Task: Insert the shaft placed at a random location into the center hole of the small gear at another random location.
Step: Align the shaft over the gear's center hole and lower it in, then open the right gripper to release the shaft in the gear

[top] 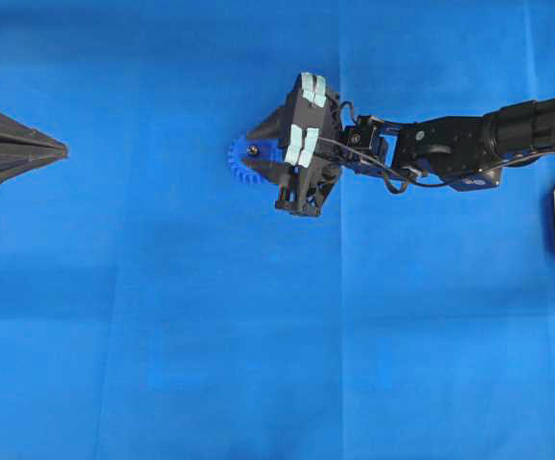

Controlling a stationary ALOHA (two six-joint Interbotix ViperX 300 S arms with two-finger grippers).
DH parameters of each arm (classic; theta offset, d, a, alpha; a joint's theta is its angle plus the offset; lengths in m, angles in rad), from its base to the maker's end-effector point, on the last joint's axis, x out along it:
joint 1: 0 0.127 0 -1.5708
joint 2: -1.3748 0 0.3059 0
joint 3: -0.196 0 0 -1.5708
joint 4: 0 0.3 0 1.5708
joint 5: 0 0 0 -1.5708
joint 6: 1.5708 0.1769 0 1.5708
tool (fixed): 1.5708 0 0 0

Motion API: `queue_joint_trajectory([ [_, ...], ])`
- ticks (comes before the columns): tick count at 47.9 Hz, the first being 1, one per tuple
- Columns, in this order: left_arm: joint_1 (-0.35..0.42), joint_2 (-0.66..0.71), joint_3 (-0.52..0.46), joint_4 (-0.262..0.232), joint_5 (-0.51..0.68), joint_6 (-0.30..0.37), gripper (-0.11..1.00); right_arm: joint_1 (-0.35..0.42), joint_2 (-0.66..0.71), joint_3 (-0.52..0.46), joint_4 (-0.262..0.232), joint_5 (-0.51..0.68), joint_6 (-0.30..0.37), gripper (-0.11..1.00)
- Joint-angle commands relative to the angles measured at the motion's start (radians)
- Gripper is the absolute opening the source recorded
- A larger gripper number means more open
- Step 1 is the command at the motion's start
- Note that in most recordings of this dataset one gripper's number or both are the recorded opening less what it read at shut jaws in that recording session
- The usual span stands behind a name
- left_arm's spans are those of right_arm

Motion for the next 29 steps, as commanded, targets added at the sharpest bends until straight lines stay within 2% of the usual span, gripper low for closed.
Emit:
queue_joint_trajectory([
  [1,0.003,0.003,-0.011,0.002,-0.006,0.000,0.00,0.003,-0.017,-0.009,0.002,-0.006,0.003,0.63],
  [4,0.003,0.003,-0.011,0.002,-0.006,0.000,0.00,0.003,-0.017,-0.009,0.002,-0.006,0.003,0.81],
  [7,0.003,0.003,-0.011,0.002,-0.006,0.000,0.00,0.003,-0.017,-0.009,0.002,-0.005,0.003,0.88],
  [19,0.003,0.003,-0.011,0.002,-0.006,0.000,0.00,0.003,-0.029,-0.011,0.002,-0.003,0.003,0.84],
  [29,0.003,0.003,-0.011,0.002,-0.006,0.000,0.00,0.005,-0.118,-0.011,-0.002,0.038,-0.005,0.84],
])
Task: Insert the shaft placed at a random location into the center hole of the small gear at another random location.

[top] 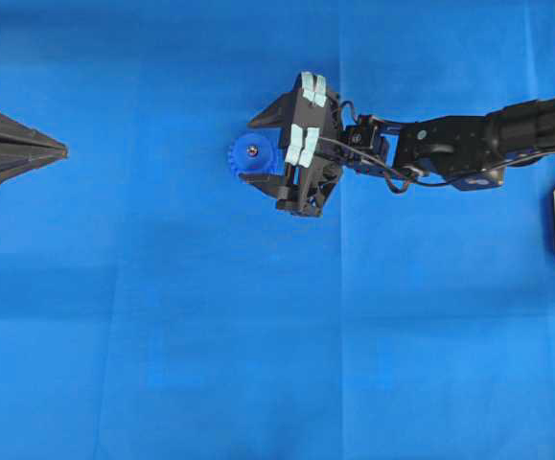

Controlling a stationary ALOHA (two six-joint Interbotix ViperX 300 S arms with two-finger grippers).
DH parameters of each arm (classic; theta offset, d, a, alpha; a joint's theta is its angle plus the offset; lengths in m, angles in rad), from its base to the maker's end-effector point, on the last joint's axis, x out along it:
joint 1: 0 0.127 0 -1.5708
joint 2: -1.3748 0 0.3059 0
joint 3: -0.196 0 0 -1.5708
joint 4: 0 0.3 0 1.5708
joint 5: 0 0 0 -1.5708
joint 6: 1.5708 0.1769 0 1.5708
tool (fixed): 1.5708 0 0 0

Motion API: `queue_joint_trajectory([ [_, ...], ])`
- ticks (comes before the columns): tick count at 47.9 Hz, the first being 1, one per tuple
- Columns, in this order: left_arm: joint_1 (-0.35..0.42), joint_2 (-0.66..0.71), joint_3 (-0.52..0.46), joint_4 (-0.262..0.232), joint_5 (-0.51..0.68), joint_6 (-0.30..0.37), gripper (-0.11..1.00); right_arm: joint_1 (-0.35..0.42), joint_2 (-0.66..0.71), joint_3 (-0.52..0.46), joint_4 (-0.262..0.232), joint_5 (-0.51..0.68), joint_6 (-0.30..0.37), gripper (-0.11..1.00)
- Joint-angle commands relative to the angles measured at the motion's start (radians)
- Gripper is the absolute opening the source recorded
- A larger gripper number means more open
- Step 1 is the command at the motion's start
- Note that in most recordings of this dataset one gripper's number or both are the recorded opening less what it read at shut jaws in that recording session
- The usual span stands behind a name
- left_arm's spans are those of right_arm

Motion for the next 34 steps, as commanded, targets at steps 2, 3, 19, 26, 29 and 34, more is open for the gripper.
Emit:
queue_joint_trajectory([
  [2,0.003,0.002,-0.011,0.002,-0.006,0.000,0.00,0.003,-0.087,-0.008,-0.002,0.017,-0.002,0.84],
  [3,0.003,0.002,-0.011,0.002,-0.006,0.000,0.00,0.003,-0.103,-0.008,-0.002,0.021,-0.002,0.84],
  [19,0.003,0.002,-0.011,0.002,-0.006,0.000,0.00,0.003,-0.221,-0.005,-0.003,0.089,-0.002,0.83],
  [26,0.003,0.002,-0.011,0.002,-0.006,-0.002,0.00,0.003,-0.222,-0.005,-0.003,0.089,-0.002,0.83],
  [29,0.003,0.002,-0.011,0.002,-0.006,-0.002,0.00,0.006,-0.224,-0.003,-0.003,0.089,-0.002,0.83],
  [34,0.003,0.002,-0.011,0.002,-0.006,-0.002,0.00,0.009,-0.235,0.012,-0.003,0.087,-0.002,0.83],
])
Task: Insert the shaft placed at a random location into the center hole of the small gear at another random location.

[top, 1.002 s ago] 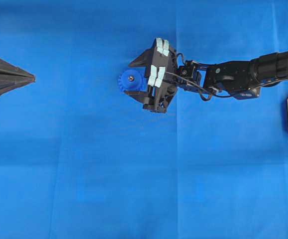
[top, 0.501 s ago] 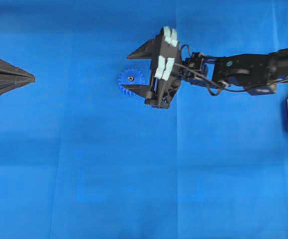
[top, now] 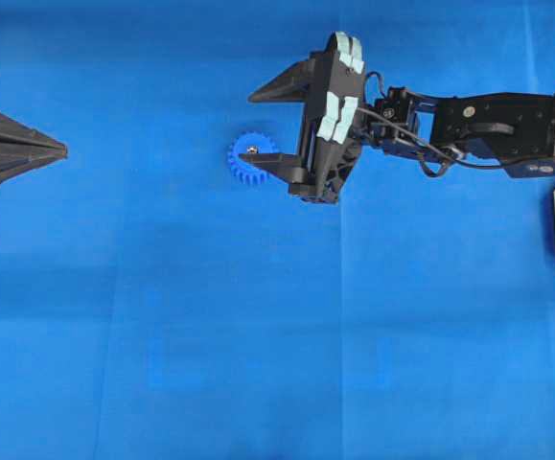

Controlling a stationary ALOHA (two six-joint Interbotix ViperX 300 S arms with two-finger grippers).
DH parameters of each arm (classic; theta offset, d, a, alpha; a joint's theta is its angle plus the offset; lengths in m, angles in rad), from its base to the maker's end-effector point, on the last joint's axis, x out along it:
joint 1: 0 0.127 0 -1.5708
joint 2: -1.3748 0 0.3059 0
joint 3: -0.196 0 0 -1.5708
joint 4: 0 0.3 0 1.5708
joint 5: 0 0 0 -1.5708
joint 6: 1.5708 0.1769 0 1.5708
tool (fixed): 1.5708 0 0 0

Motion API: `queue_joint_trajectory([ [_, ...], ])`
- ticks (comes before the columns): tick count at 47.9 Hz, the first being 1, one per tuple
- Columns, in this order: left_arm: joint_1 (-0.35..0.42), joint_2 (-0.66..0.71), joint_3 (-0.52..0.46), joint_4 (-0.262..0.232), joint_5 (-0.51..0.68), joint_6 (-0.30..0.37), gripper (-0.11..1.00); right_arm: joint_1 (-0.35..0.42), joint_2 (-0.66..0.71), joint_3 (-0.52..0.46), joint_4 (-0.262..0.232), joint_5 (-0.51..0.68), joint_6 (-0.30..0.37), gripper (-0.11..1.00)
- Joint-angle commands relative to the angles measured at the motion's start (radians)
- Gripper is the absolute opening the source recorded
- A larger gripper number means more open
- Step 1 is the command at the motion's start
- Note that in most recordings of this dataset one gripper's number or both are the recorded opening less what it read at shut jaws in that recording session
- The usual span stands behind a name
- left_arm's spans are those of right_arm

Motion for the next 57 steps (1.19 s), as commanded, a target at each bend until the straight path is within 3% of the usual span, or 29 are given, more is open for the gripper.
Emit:
queue_joint_trajectory([
  [1,0.003,0.003,-0.011,0.002,-0.006,0.000,0.00,0.006,-0.044,0.005,-0.002,-0.005,-0.003,0.83],
  [33,0.003,0.003,-0.011,0.002,-0.006,0.000,0.00,0.046,-0.373,0.298,-0.002,0.006,0.002,0.83],
  [57,0.003,0.003,-0.011,0.002,-0.006,-0.002,0.00,0.046,-0.397,0.316,-0.002,0.028,0.003,0.83],
])
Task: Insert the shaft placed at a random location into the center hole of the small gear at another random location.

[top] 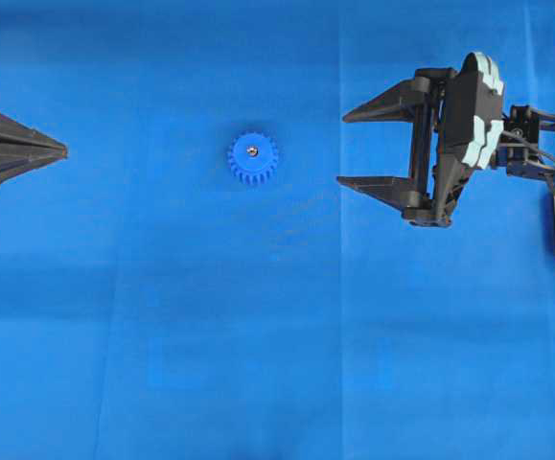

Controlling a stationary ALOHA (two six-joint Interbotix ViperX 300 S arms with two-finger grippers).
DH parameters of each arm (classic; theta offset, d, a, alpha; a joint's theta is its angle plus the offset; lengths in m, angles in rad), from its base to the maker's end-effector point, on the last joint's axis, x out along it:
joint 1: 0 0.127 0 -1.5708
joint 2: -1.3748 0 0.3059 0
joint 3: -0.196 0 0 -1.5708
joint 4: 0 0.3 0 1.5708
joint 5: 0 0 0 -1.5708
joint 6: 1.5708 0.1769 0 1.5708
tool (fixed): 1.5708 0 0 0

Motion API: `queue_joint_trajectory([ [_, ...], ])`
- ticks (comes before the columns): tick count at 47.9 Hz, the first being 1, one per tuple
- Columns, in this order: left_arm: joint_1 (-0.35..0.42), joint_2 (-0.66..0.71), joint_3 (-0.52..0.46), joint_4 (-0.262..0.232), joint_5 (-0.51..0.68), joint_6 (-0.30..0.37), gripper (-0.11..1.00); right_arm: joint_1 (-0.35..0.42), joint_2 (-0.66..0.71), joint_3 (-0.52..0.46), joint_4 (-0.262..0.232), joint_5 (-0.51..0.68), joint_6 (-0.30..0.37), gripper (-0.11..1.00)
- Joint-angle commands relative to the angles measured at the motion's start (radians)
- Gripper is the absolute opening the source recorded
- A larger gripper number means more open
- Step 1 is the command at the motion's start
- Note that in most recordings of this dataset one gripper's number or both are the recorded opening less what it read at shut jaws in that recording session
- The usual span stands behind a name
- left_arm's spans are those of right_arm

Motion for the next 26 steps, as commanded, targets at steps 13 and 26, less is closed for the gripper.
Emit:
queue_joint_trajectory([
  [13,0.003,0.003,-0.011,0.002,-0.006,-0.002,0.00,0.005,-0.008,-0.012,-0.002,0.000,0.000,0.83],
  [26,0.003,0.003,-0.011,0.002,0.006,-0.002,0.00,0.005,-0.006,-0.014,0.000,0.000,0.002,0.83],
])
